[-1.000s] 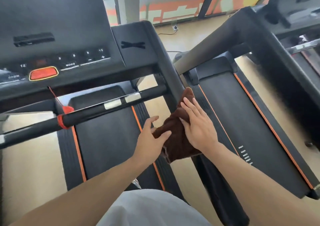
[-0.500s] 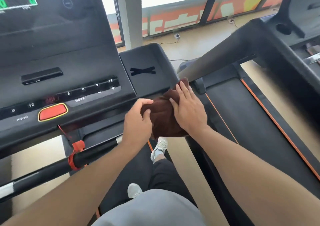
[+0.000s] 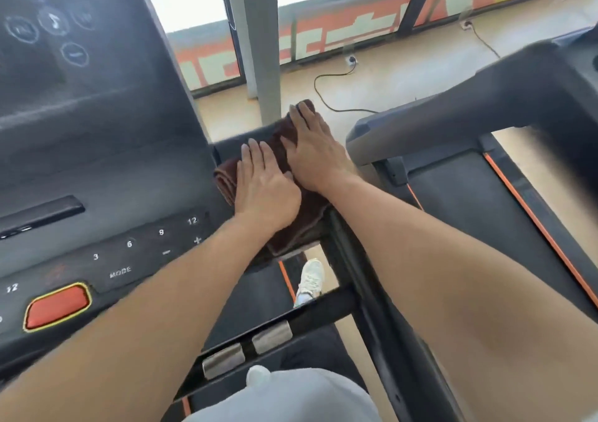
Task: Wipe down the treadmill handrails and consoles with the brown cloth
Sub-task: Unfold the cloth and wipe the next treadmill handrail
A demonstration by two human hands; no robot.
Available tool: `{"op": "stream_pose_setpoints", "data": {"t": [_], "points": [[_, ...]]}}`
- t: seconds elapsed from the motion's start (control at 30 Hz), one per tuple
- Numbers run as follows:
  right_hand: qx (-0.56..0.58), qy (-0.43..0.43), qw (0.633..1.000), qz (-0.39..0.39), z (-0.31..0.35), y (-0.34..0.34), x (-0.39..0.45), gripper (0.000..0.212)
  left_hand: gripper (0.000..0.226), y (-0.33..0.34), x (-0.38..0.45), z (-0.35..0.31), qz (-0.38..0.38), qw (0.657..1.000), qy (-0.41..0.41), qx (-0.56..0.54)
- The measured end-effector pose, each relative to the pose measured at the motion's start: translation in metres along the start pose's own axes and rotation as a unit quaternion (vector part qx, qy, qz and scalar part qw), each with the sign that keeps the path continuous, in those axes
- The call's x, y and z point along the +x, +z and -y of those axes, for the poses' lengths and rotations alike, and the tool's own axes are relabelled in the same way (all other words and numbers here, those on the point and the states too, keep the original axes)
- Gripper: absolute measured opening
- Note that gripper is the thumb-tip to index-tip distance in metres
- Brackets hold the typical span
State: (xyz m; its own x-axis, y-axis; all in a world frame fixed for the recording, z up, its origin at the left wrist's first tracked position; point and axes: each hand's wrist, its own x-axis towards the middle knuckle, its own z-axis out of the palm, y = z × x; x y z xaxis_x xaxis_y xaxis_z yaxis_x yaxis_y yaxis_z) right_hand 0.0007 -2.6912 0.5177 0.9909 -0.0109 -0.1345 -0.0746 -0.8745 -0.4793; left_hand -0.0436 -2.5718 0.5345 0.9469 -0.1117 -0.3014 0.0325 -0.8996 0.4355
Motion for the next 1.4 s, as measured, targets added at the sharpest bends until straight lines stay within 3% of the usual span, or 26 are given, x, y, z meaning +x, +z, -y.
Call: {"op": "stream_pose_setpoints", "data": {"t": [0.13, 0.27, 0.37, 0.5, 1.0, 1.07, 1.2, 1.27, 1.4], "points": [[0.151, 0.049, 0.987, 0.021, -0.003, -0.011, 0.041, 0.051, 0.066, -0.015, 0.062, -0.002, 0.018, 0.997, 0.002, 0.070], [0.330, 0.169, 0.927, 0.064, -0.017, -0.016, 0.065, 0.044, 0.064, -0.029, 0.098, -0.007, 0.046, 0.991, 0.041, 0.121], [0.387, 0.220, 0.893, 0.067, -0.027, -0.012, 0.068, 0.048, 0.064, -0.023, 0.096, -0.009, 0.001, 0.986, 0.082, 0.147], [0.363, 0.184, 0.912, 0.057, -0.028, -0.015, 0.051, 0.055, 0.067, -0.005, 0.073, -0.005, -0.031, 0.978, 0.113, 0.171], [0.364, 0.159, 0.918, 0.012, -0.060, 0.000, -0.127, 0.047, 0.074, 0.050, -0.086, -0.004, 0.045, 0.964, 0.191, 0.182], [0.355, 0.173, 0.919, 0.008, -0.068, 0.003, -0.158, 0.050, 0.075, 0.062, -0.114, -0.006, 0.059, 0.965, 0.202, 0.154], [0.314, 0.181, 0.932, 0.010, -0.072, 0.000, -0.226, 0.053, 0.075, 0.083, -0.167, -0.007, 0.162, 0.972, 0.167, 0.027], [0.260, 0.188, 0.947, 0.007, -0.066, -0.001, -0.251, 0.060, 0.072, 0.084, -0.176, -0.007, 0.153, 0.972, 0.175, 0.038], [0.043, 0.221, 0.973, -0.056, -0.050, 0.019, -0.272, 0.076, 0.053, 0.067, -0.175, -0.016, 0.135, 0.980, 0.143, 0.040]]}}
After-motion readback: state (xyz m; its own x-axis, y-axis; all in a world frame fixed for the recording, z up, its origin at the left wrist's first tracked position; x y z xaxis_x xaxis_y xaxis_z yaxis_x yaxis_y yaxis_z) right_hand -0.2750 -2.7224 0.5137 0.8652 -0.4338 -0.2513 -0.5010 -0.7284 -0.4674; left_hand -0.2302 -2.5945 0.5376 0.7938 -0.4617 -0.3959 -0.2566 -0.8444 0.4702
